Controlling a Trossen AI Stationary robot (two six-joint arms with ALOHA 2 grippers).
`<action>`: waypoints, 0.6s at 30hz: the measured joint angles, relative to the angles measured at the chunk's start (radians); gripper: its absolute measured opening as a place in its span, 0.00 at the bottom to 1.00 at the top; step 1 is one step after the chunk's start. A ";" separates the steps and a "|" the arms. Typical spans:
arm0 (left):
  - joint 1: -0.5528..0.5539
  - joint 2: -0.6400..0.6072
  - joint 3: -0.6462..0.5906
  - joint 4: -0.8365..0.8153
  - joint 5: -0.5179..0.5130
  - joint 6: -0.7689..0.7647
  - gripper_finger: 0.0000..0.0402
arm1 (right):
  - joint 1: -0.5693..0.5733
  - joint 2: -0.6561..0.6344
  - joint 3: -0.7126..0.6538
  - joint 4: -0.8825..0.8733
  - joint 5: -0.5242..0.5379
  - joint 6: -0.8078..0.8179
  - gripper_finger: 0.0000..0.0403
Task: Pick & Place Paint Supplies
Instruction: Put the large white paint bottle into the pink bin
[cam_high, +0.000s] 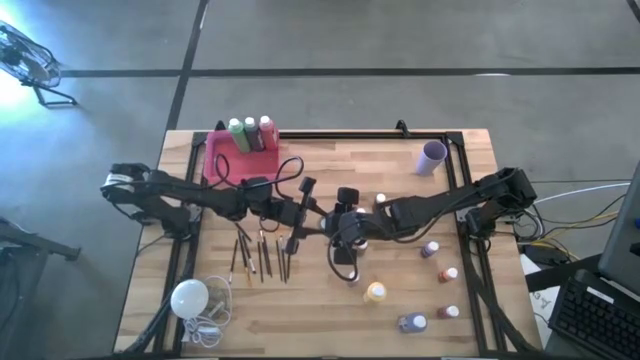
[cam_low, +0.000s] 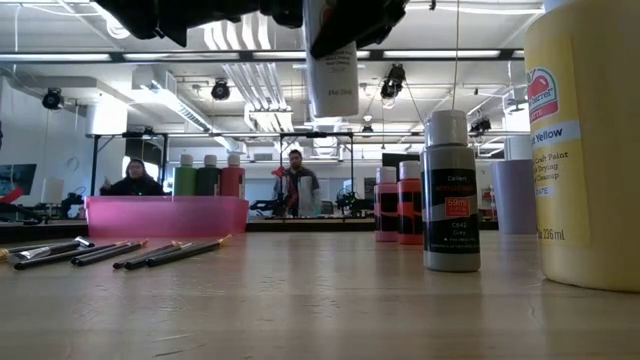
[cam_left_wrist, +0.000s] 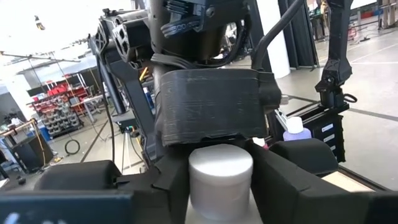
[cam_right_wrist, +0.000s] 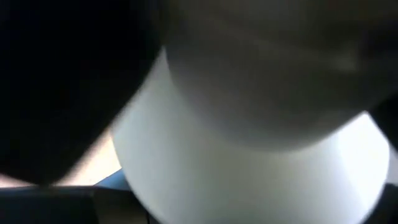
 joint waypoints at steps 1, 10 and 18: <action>0.000 0.000 0.000 -0.001 0.000 -0.002 0.33 | 0.000 0.000 0.000 -0.001 0.000 0.000 0.47; 0.000 -0.001 0.000 -0.006 0.000 -0.010 0.31 | 0.000 0.000 -0.001 0.000 -0.003 0.004 0.51; 0.000 -0.002 0.000 -0.018 -0.001 -0.010 0.31 | 0.001 0.000 -0.001 -0.001 -0.007 0.020 0.52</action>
